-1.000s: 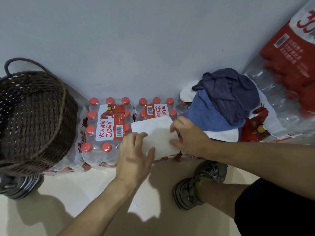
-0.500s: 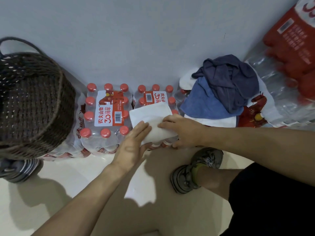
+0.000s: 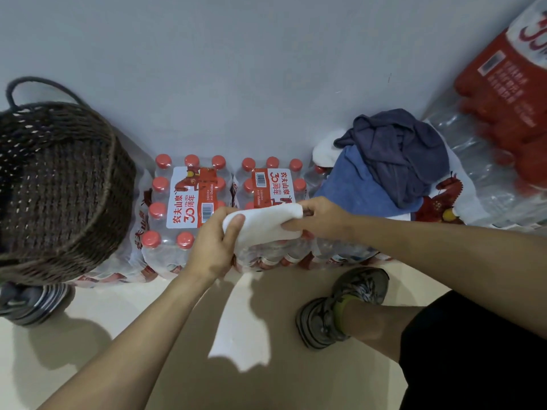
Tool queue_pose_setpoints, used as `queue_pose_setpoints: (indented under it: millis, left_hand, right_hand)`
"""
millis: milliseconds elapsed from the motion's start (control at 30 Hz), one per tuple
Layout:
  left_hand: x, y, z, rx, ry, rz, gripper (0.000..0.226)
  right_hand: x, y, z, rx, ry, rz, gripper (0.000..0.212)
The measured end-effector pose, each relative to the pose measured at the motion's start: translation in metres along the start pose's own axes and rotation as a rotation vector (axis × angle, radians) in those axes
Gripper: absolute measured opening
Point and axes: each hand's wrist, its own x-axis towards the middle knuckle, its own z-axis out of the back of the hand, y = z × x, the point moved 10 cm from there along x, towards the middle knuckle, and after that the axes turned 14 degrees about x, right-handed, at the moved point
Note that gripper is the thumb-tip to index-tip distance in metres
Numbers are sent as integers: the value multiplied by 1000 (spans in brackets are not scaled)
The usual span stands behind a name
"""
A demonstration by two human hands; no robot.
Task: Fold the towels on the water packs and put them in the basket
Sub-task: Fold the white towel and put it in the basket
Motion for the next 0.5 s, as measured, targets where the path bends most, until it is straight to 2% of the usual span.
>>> queue_pose_setpoints:
  millis: [100, 200, 400, 500]
  left_hand:
    - [0, 1, -7, -75, 62, 36, 32]
    - [2, 0, -9, -24, 81, 34, 29]
    - [6, 10, -5, 255, 20, 159, 31]
    - [6, 7, -6, 291, 29, 169, 27]
  right_hand:
    - [-2, -9, 6, 65, -63, -1, 31]
    - [-4, -18, 1, 125, -63, -25, 30]
    - [2, -23, -1, -48, -138, -114, 42]
    - [6, -24, -11, -138, -128, -134, 36]
